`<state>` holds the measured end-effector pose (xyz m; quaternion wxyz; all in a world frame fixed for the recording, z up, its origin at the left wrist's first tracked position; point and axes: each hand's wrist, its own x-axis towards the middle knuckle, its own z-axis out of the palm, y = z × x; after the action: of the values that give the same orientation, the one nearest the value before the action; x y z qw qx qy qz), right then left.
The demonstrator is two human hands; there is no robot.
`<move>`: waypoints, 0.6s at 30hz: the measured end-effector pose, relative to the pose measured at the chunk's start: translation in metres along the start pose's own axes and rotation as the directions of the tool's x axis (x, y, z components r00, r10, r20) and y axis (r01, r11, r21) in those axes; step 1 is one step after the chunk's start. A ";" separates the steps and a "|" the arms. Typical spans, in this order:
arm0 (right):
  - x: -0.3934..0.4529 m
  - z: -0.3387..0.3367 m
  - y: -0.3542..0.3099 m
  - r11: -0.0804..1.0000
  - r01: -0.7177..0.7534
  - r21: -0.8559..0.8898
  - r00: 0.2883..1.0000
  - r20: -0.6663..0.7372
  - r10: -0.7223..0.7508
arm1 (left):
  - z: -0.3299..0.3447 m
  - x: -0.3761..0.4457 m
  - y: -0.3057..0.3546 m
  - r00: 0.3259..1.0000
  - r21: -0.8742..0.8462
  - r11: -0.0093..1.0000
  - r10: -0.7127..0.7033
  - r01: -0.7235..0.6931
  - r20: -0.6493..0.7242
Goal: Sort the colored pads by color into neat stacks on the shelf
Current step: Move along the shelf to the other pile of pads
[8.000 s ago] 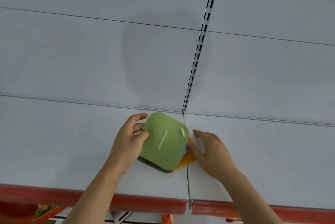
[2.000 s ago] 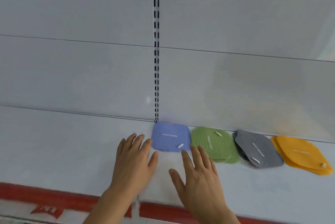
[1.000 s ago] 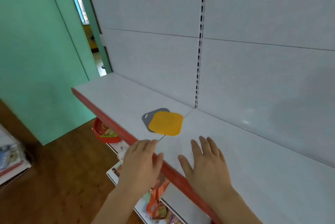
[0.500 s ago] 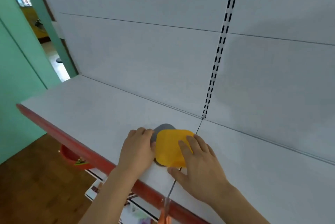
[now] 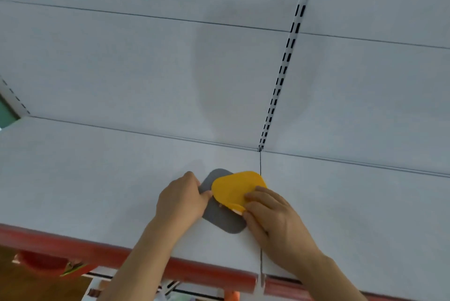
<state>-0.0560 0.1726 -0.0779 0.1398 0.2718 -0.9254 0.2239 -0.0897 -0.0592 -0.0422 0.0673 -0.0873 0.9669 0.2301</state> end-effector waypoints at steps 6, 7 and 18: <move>0.011 -0.017 -0.010 0.839 -0.436 0.325 0.872 -0.078 0.483 | 0.001 0.006 0.003 1.000 0.017 1.000 0.025 -0.025 0.007; 0.014 -0.023 -0.010 0.760 -0.502 0.413 0.811 -0.080 0.579 | 0.003 0.006 0.004 0.999 0.016 0.999 0.038 -0.037 -0.007; 0.003 -0.049 0.021 0.415 -0.743 0.524 0.496 0.016 0.868 | 0.003 0.021 0.013 0.998 0.063 0.998 -0.010 0.006 0.060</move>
<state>-0.0640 0.2112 -0.0419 0.0630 -0.2183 -0.8290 0.5110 -0.1129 -0.0494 -0.0427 0.1001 -0.0821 0.9708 0.2018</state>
